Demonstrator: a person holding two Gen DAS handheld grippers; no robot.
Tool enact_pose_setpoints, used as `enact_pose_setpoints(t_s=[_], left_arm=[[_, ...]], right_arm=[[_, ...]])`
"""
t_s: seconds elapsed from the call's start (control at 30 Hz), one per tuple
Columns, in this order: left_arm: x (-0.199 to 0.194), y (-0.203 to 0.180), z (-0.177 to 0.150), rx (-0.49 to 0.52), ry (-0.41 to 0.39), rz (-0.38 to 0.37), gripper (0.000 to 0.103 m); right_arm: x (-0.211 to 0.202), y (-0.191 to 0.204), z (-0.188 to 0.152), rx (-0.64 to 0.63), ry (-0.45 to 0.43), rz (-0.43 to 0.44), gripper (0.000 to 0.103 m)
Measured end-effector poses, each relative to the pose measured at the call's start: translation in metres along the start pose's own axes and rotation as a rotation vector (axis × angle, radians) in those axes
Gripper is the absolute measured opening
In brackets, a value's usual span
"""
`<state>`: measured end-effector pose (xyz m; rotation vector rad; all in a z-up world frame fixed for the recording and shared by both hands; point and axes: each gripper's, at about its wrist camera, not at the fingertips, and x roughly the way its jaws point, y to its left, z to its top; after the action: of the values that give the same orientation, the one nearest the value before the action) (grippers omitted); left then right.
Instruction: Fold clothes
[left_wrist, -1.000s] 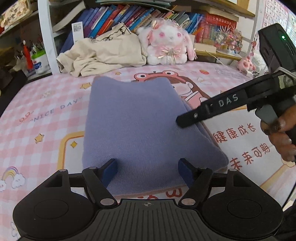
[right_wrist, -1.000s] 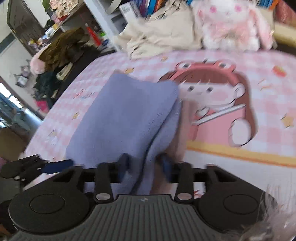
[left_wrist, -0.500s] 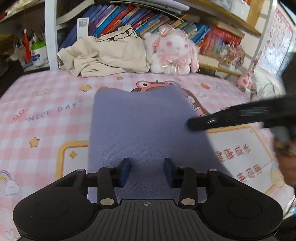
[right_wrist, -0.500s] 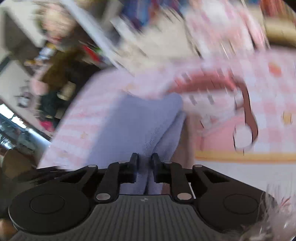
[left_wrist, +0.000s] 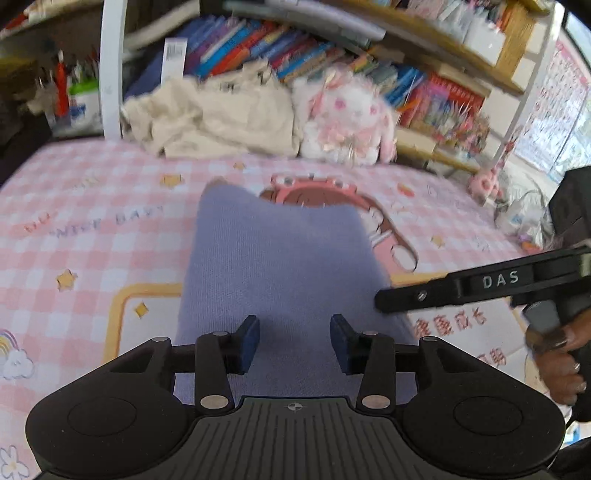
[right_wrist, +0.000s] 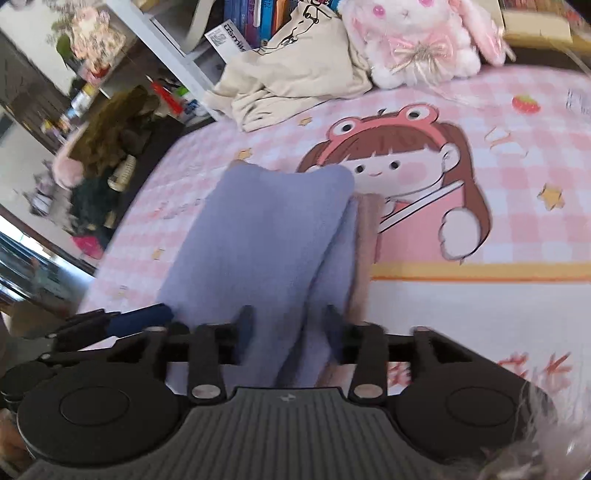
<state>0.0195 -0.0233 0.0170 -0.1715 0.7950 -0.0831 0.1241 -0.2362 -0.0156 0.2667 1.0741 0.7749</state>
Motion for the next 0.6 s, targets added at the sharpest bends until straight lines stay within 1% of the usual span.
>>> enact_pose_setpoints(t_s=[0.07, 0.1, 0.13, 0.17, 0.2, 0.3, 0.37, 0.43, 0.47, 0.5, 0.53, 0.57, 0.6], left_arm=[[-0.002, -0.001, -0.002, 0.009, -0.004, 0.004, 0.042], [0.002, 0.000, -0.003, 0.006, 0.015, 0.011, 0.041], [0.008, 0.001, -0.005, 0.003, 0.033, 0.018, 0.037], [0.013, 0.001, -0.007, 0.000, 0.052, 0.025, 0.038], [0.016, 0.002, -0.008, -0.005, 0.063, 0.030, 0.040], [0.016, 0.003, -0.007, -0.033, 0.063, 0.033, 0.040], [0.015, 0.006, -0.008, -0.048, 0.059, 0.027, 0.041], [0.014, 0.006, -0.008, -0.063, 0.055, 0.029, 0.041], [0.012, 0.006, -0.008, -0.068, 0.053, 0.033, 0.041], [0.010, 0.004, -0.007, -0.070, 0.051, 0.040, 0.041], [0.006, 0.003, -0.006, -0.073, 0.044, 0.050, 0.042], [0.000, 0.001, -0.005, -0.075, 0.031, 0.062, 0.044], [-0.007, 0.000, -0.004, -0.077, 0.016, 0.075, 0.053]], right_arm=[[0.009, 0.001, 0.000, 0.015, 0.017, -0.005, 0.048], [0.011, 0.001, -0.002, 0.007, 0.020, -0.021, 0.033], [0.011, 0.002, -0.003, -0.013, 0.016, -0.041, 0.020], [0.007, 0.005, -0.004, -0.032, 0.002, -0.046, 0.013], [-0.001, 0.009, -0.004, -0.054, -0.038, -0.028, 0.012], [-0.025, 0.023, -0.009, -0.150, -0.134, -0.013, 0.002], [-0.018, 0.019, -0.011, -0.156, -0.110, -0.075, 0.002], [0.001, 0.003, -0.013, -0.100, -0.022, -0.131, 0.002], [0.003, -0.003, -0.014, -0.058, -0.013, -0.121, 0.002], [0.001, -0.009, -0.016, -0.013, -0.017, -0.099, 0.006], [-0.004, -0.012, -0.017, 0.011, -0.027, -0.082, 0.008], [-0.010, -0.013, -0.018, 0.028, -0.039, -0.067, 0.018], [-0.016, -0.014, -0.018, 0.034, -0.049, -0.063, 0.045]])
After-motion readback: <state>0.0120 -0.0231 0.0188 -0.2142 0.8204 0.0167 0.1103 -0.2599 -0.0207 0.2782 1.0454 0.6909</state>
